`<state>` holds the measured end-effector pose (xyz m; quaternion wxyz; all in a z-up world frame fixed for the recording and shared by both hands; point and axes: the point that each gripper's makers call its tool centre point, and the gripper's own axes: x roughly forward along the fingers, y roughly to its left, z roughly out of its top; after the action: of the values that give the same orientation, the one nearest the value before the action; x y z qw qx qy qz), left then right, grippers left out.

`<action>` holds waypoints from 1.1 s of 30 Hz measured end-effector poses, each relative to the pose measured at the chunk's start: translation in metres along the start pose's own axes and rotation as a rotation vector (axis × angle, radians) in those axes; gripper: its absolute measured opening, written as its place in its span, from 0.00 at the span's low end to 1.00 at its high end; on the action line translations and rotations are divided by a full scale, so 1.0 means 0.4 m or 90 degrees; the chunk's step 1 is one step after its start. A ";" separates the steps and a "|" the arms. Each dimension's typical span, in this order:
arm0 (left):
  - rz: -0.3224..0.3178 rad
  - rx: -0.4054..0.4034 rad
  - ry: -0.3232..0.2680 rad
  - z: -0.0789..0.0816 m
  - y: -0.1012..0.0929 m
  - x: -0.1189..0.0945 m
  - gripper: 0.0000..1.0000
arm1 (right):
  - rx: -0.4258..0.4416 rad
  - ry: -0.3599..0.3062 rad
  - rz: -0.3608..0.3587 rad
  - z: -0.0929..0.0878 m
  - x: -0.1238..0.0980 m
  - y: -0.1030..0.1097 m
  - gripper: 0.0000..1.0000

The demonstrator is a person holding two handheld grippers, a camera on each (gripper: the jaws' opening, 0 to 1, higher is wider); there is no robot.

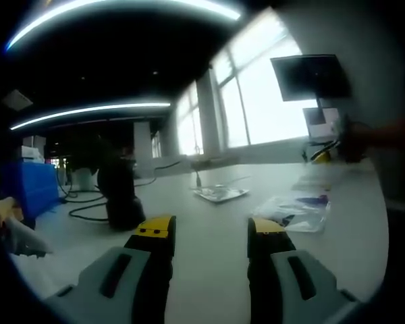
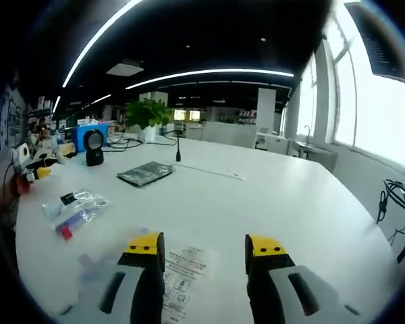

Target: Clip sheet goods on table flip sheet goods clip sheet goods scan sheet goods put sheet goods back to table

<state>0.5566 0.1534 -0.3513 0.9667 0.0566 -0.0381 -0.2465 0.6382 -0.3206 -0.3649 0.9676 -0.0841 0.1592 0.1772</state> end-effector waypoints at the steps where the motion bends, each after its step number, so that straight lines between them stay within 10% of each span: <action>1: 0.001 0.000 -0.001 0.001 0.000 -0.001 0.35 | 0.000 0.007 -0.004 -0.006 0.005 -0.011 0.41; 33: -0.003 0.003 0.001 -0.003 0.000 0.002 0.35 | -0.024 0.097 0.049 -0.099 0.085 0.041 0.32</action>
<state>0.5573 0.1533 -0.3526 0.9661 0.0591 -0.0377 -0.2486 0.6513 -0.3034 -0.4151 0.9434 -0.1092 0.2320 0.2105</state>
